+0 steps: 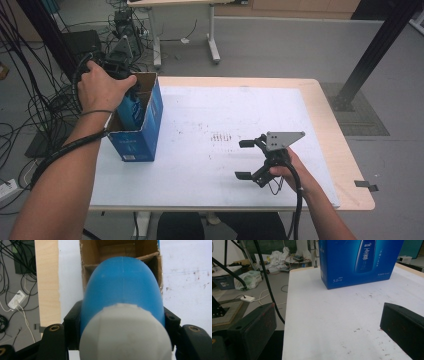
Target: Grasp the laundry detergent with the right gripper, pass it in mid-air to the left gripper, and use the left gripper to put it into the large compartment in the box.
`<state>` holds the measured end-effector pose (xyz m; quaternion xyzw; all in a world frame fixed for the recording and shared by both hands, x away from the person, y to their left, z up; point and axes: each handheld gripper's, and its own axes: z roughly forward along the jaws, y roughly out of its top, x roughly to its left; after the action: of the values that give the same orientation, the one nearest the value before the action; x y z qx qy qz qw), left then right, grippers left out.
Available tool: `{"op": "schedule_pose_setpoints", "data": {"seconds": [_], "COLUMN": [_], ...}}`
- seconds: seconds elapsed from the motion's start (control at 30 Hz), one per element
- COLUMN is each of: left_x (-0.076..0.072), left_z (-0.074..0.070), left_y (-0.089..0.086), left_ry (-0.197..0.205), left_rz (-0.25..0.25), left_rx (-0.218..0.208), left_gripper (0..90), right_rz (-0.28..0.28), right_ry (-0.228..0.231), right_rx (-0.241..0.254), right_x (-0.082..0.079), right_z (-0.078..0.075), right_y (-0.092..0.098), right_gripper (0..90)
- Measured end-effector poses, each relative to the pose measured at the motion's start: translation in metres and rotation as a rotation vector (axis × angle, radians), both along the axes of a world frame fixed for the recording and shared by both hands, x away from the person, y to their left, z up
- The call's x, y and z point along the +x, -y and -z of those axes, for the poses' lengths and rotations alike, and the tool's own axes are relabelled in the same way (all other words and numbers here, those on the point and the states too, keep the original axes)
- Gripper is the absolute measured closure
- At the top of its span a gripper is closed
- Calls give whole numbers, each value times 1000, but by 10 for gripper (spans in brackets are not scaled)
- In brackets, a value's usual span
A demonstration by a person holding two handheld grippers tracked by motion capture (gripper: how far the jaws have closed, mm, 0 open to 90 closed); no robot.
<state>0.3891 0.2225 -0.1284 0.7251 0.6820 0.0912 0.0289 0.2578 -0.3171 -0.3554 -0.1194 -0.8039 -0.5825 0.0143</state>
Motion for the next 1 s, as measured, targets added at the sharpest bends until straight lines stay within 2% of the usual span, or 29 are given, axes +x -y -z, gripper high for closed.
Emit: {"op": "schedule_pose_setpoints", "data": {"seconds": [0.1, 0.33, 0.67, 1.0], "left_x": [0, 1, 0, 4], "left_z": [6, 19, 38, 51], "left_y": [1, -1, 4, 3], "left_ry": [-8, -28, -37, -72], "left_rz": [6, -6, 0, 1], "left_rx": [12, -5, 8, 6], "left_gripper": [379, 379, 379, 379], "right_rz": [2, 3, 0, 1], "right_ry": [1, -3, -7, -10], "right_rx": [-1, -4, -9, -14], "right_x": [0, -1, -1, -2], "right_z": [1, 1, 2, 2], "right_y": [0, 1, 1, 2], "right_gripper": [5, 5, 5, 5]}}
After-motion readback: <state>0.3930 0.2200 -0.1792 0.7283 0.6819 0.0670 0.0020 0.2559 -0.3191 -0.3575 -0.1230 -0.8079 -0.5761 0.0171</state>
